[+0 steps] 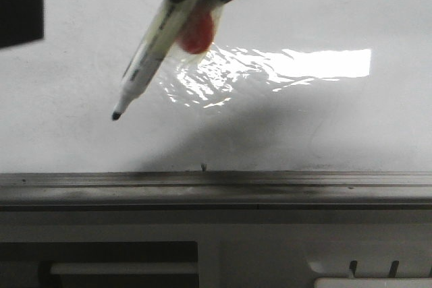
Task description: Write number 9 on whiteboard
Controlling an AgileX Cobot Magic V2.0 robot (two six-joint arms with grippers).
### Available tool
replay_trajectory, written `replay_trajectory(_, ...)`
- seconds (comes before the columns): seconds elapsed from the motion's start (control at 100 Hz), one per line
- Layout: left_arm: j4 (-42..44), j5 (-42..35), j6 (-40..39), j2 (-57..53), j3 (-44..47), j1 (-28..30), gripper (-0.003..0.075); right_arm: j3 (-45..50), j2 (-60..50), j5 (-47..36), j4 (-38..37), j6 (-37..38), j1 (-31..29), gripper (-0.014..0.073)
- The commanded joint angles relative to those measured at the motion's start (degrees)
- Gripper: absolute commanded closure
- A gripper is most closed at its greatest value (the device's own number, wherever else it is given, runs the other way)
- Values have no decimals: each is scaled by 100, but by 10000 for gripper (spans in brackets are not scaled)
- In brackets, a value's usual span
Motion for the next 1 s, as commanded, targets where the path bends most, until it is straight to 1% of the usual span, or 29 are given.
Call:
replay_trajectory(0.0,-304,-269,-42,-263,-154,113,334,-197,-245,-538,-39,-18,-279,670)
replay_trajectory(0.07,-509,-341,-42,-312,-154,236,334,-197,-265,-681,-39,-18,-485,670)
replay_trajectory(0.13,-793,-403,-42,-312,-154,333,334,-266,-265,-669,-39,-18,-652,670)
replay_trajectory(0.21,-920,-494,-42,-312,-154,472,334,-385,-241,-615,-39,-18,-809,670)
replay_trajectory(0.43,-933,-641,-42,-312,-154,636,334,-967,52,197,-39,-18,-1315,670)
replay_trajectory(0.53,-933,-643,-42,-312,-154,636,334,-1086,226,257,-39,-18,-1470,670)
replay_trajectory(0.68,-933,-665,-42,-312,-154,636,334,-1226,586,160,72,-18,-1469,670)
replay_trajectory(0.81,-933,-665,-42,-312,-154,636,334,-1321,814,268,253,-18,-1247,670)
replay_trajectory(0.91,-933,-665,-42,-312,-154,636,334,-1321,827,665,204,-18,-1153,670)
replay_trajectory(0.99,-933,-665,-42,-312,-154,636,334,-1321,708,927,-42,-18,-1238,664)
